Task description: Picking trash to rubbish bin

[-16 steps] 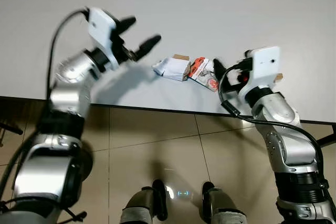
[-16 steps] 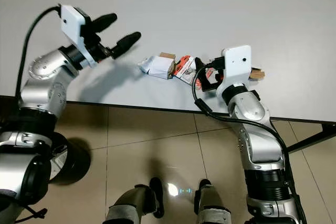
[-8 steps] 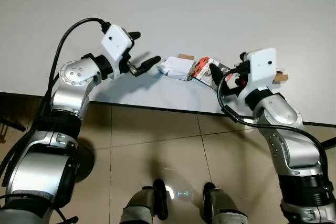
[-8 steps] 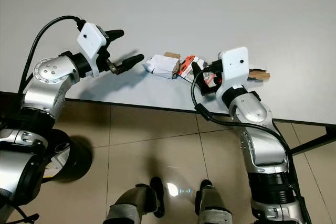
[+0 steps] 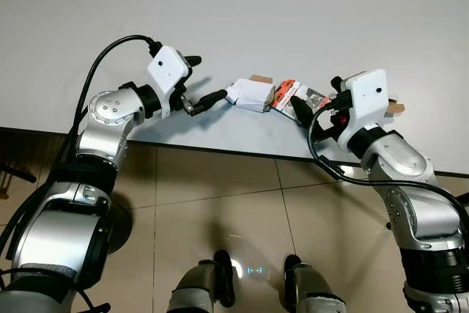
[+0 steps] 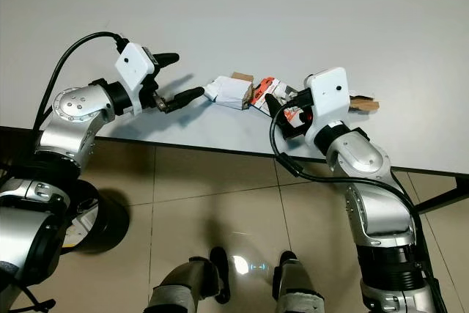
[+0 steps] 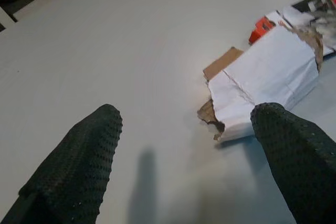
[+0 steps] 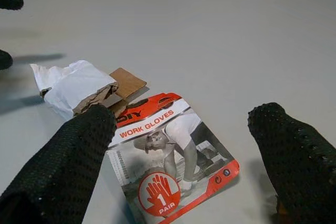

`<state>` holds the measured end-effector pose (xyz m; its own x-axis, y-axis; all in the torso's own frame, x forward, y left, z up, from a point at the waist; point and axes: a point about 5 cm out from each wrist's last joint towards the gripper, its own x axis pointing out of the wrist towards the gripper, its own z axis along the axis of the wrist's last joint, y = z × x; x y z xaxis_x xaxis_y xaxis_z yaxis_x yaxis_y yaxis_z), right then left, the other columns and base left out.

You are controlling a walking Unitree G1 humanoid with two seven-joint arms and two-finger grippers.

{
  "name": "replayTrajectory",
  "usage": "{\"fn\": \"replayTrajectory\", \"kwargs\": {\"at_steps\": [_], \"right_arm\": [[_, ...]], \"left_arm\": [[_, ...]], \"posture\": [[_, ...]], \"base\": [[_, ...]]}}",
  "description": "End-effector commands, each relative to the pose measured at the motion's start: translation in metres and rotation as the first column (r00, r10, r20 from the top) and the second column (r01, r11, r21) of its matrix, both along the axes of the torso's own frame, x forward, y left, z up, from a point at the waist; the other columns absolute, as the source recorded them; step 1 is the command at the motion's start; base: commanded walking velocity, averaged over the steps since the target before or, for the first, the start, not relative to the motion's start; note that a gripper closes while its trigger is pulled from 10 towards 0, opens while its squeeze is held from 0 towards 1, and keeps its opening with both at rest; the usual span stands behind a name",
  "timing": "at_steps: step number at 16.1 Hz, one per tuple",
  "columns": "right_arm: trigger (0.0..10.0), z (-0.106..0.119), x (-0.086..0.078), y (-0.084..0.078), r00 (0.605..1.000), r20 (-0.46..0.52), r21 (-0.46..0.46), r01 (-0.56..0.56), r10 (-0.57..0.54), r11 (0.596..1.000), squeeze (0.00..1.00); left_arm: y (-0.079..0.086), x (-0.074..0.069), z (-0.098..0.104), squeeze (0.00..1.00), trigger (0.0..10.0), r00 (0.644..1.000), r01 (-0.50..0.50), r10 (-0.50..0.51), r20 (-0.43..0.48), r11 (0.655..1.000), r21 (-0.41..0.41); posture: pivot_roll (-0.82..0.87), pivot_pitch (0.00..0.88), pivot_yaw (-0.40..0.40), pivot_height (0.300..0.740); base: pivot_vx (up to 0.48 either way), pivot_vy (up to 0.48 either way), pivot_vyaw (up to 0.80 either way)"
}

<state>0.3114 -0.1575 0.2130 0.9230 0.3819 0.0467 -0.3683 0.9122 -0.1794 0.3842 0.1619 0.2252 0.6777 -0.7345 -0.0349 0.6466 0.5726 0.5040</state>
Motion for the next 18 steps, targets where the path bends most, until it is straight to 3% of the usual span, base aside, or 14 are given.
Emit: {"fn": "replayTrajectory", "kwargs": {"at_steps": [1, 3, 6, 8, 9, 12, 18], "right_arm": [[10.0, 0.0, -0.005, 0.003, 1.0, -0.002, -0.004, -0.027, 0.027, 1.0, 0.0], [10.0, -0.003, -0.006, 0.006, 0.999, -0.012, 0.001, -0.041, 0.041, 0.999, 0.0], [10.0, -0.002, -0.01, 0.011, 0.995, -0.019, 0.004, -0.097, 0.097, 0.995, 0.0], [10.0, -0.002, -0.01, 0.011, 0.995, -0.02, 0.002, -0.1, 0.1, 0.995, 0.0], [10.0, -0.002, -0.012, 0.012, 0.994, -0.021, 0.001, -0.103, 0.103, 0.995, 0.0], [10.0, -0.003, -0.016, 0.012, 0.994, -0.024, 0.008, -0.104, 0.104, 0.995, 0.0], [10.0, -0.006, -0.021, 0.016, 0.993, -0.037, 0.018, -0.116, 0.116, 0.993, 0.0]], "left_arm": [[-0.006, -0.002, -0.005, 0.0, 10.0, 0.999, 0.049, -0.048, -0.016, 0.998, 0.05], [-0.026, -0.009, -0.025, 0.0, 10.0, 0.988, 0.146, -0.141, -0.056, 0.985, 0.087], [-0.042, -0.005, -0.016, 0.0, 10.0, 0.986, 0.166, -0.164, -0.033, 0.984, 0.063], [-0.047, -0.004, -0.016, 0.0, 10.0, 0.984, 0.178, -0.177, -0.024, 0.979, 0.103], [-0.054, -0.002, -0.016, 0.0, 10.0, 0.986, 0.167, -0.169, 0.0, 0.974, 0.155], [-0.061, 0.002, -0.009, 0.0, 10.0, 0.986, 0.141, -0.155, 0.053, 0.967, 0.213], [-0.068, 0.015, 0.008, 0.0, 10.0, 0.996, 0.025, -0.038, 0.084, 0.989, 0.146]], "posture": [[-0.02, 0.298, 0.1, 0.74], [-0.02, 0.3, 0.101, 0.74], [-0.02, 0.301, 0.099, 0.74], [-0.02, 0.304, 0.101, 0.74], [-0.03, 0.305, 0.105, 0.74], [-0.03, 0.31, 0.112, 0.74], [-0.04, 0.316, 0.118, 0.74]], "base": [[0.0, 0.0, 0.0], [0.0, 0.0, 0.0], [0.0, 0.0, 0.0], [0.0, 0.0, 0.0], [0.0, 0.0, 0.0], [0.0, 0.0, 0.0], [0.0, 0.0, 0.0]]}}
